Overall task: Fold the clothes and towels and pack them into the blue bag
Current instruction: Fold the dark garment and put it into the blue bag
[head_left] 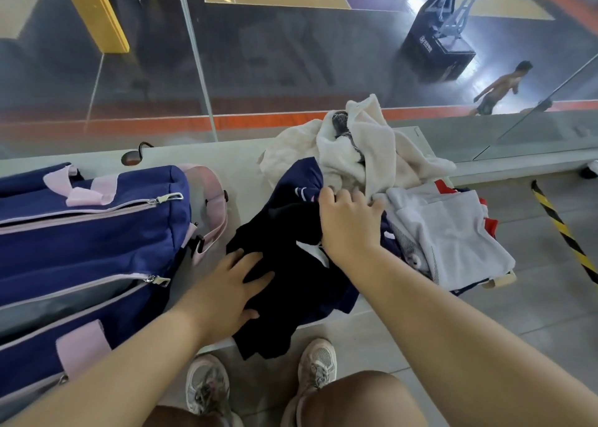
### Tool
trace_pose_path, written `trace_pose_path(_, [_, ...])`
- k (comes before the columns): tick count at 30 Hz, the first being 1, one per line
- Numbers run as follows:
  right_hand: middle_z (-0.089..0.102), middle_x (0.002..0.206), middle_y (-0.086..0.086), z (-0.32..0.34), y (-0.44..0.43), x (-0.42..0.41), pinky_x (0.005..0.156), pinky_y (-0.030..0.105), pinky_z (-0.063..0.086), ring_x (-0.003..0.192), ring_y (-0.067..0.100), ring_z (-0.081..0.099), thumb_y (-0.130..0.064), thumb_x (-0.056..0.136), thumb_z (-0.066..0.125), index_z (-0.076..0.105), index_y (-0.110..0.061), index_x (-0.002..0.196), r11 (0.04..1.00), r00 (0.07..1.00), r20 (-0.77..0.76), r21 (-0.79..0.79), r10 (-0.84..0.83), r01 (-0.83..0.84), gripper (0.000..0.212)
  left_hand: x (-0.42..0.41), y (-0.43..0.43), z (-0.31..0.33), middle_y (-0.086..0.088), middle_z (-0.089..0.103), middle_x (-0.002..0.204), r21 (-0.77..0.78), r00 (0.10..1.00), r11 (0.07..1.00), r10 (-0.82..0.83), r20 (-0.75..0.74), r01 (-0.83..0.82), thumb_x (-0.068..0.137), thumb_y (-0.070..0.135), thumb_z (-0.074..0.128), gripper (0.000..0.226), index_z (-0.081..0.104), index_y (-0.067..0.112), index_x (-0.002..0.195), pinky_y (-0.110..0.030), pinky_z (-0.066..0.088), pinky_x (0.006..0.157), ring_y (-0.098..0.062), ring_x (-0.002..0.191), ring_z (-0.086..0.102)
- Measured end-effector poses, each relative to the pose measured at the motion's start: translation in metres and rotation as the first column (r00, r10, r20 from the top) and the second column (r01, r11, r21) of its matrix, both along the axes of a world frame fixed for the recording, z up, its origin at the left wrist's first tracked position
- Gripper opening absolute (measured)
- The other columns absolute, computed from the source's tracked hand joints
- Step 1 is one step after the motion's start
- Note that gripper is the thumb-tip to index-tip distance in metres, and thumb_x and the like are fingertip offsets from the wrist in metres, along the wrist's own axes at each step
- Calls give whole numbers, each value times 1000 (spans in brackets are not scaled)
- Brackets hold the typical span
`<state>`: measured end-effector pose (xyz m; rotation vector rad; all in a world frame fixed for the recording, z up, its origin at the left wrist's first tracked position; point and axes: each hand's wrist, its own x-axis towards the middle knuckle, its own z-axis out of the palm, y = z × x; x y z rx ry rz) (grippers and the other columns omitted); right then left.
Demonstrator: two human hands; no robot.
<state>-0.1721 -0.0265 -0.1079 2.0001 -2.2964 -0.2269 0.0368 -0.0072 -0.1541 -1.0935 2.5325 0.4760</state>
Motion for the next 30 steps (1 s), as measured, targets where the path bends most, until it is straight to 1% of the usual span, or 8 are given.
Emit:
trace_pose_path(3, [64, 89, 12, -14, 16, 17, 76, 49, 46, 80, 33, 59, -12, 64, 73, 60, -4, 109, 996, 997, -75, -86, 23, -29, 48, 1, 5, -14, -8, 48, 132, -184, 998, 982, -51, -43, 42, 51, 42, 87, 74, 63, 26, 119, -39, 55, 82, -40, 112, 58])
trace_pose_path(6, [60, 104, 22, -27, 38, 26, 83, 51, 44, 88, 41, 56, -21, 63, 69, 47, 6, 129, 995, 995, -33, 9, 98, -98, 74, 4, 6, -30, -11, 65, 115, -238, 992, 971, -56, -111, 29, 39, 29, 93, 76, 69, 20, 110, -44, 56, 74, -42, 101, 64])
trace_pose_path(9, [55, 116, 25, -20, 55, 32, 90, 54, 39, 98, 43, 51, -33, 60, 63, 31, 9, 139, 993, 992, 89, 66, 91, -97, 95, 6, 10, -30, -12, 66, 109, -248, 974, 969, -49, -222, -8, 35, 20, 93, 84, 58, 16, 111, -46, 55, 75, -42, 100, 64])
trace_pose_path(13, [0, 154, 22, -24, 83, 46, 108, 56, 2, 135, 44, 4, -69, 71, 53, -16, -4, 145, 972, 963, 265, 206, 51, -108, 121, 15, 15, -20, -20, 60, 107, -187, 954, 972, 86, -288, -144, 37, 13, 92, 69, 59, 3, 97, -39, 57, 66, -41, 91, 65])
trace_pose_path(16, [-2, 154, 26, -39, 94, 60, 105, 56, -3, 136, 46, -3, -86, 56, 53, -16, -7, 144, 985, 969, 246, 168, -7, -35, 137, 17, 19, -14, -18, 44, 122, -112, 929, 955, 234, -286, -275, 63, 21, 82, 57, 55, 4, 110, -42, 51, 80, -39, 110, 49])
trace_pose_path(19, [-5, 153, 23, -46, 81, 59, 103, 54, -8, 136, 45, -6, -76, 64, 60, -17, -8, 145, 982, 969, 241, 190, -57, 10, 130, 20, 20, -11, -13, 33, 132, -55, 929, 959, 254, -268, -278, 76, 35, 71, 58, 47, 9, 123, -44, 45, 95, -34, 123, 36])
trace_pose_path(23, [24, 144, 17, -39, 57, 44, 104, 51, 8, 129, 41, 19, -55, 65, 71, 5, -6, 146, 981, 973, 229, 178, 36, -78, 115, 31, 20, -12, -6, 23, 131, -70, 956, 984, 142, -256, -164, 75, 51, 66, 68, 42, 17, 128, -49, 43, 98, -32, 126, 27])
trace_pose_path(30, [29, 147, 7, -26, 43, 6, 108, 43, 10, 135, 33, 18, -44, 65, 74, 12, -9, 147, 916, 925, 270, 228, 266, -330, 109, 19, 21, -25, -16, 36, 126, -329, 982, 936, -165, -89, 128, 31, 64, 79, 102, 43, 26, 119, -62, 45, 86, -42, 123, 30])
